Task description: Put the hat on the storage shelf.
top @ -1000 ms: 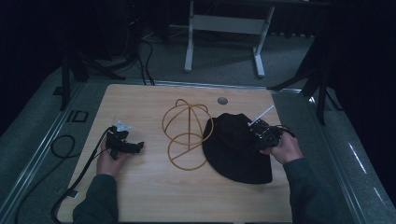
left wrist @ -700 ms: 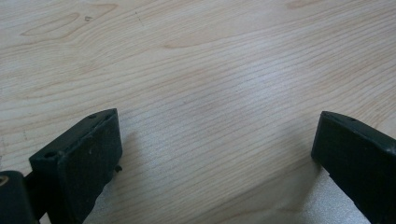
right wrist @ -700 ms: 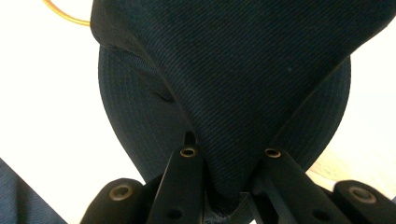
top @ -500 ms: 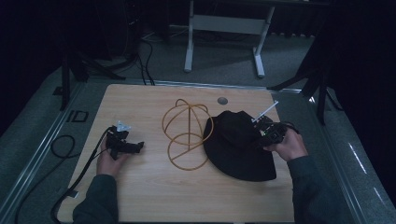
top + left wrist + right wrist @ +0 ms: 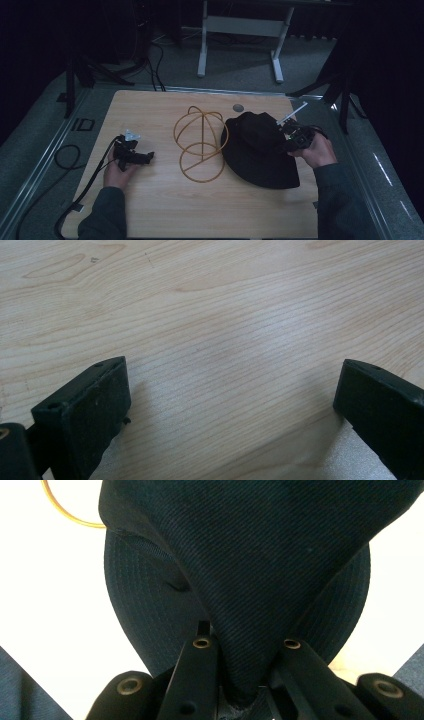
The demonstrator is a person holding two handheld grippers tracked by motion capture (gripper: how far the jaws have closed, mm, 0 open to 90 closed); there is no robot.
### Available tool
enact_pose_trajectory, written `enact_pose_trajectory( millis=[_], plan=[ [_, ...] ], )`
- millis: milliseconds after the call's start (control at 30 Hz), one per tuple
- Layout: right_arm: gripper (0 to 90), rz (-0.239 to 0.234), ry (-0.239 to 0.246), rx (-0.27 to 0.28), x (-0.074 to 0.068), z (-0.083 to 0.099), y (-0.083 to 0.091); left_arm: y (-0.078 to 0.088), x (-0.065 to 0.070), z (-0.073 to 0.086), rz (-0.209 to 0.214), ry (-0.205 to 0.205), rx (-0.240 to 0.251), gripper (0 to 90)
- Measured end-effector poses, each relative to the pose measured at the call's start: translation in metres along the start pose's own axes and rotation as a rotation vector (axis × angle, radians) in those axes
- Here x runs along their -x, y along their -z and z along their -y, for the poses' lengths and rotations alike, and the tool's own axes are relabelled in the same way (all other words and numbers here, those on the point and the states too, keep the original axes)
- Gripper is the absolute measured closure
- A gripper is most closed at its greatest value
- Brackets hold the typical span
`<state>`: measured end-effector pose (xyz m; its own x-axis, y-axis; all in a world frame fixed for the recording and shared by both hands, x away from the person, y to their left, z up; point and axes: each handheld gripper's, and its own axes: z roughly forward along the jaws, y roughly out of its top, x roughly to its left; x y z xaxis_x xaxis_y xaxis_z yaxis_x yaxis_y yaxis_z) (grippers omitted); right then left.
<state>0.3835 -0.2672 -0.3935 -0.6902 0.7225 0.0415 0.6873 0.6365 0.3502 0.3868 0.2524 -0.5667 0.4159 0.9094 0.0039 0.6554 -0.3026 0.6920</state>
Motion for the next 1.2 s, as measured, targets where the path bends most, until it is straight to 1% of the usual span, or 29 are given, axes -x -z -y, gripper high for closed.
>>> enact_pose_trajectory(
  millis=[267, 300, 567, 700, 1200],
  plan=[
    [86.4, 0.007, 0.003, 0.030, 0.004, 0.000, 0.010, 0.000, 0.000, 0.000, 0.000, 0.000, -0.001, 2.0],
    [86.5, 0.011, 0.000, 0.044, 0.005, 0.001, 0.014, 0.000, 0.000, 0.000, 0.000, -0.002, -0.001, 2.0],
    [86.5, 0.020, -0.005, 0.089, 0.008, 0.001, 0.029, 0.000, 0.000, 0.000, 0.001, -0.003, -0.003, 2.0],
    [86.5, 0.025, -0.005, 0.122, 0.011, 0.003, 0.036, 0.000, 0.000, 0.000, 0.001, -0.002, -0.003, 2.0],
    [86.6, 0.036, -0.006, 0.190, 0.013, 0.007, 0.054, 0.000, 0.000, 0.000, 0.000, -0.002, -0.002, 2.0]
  ],
)
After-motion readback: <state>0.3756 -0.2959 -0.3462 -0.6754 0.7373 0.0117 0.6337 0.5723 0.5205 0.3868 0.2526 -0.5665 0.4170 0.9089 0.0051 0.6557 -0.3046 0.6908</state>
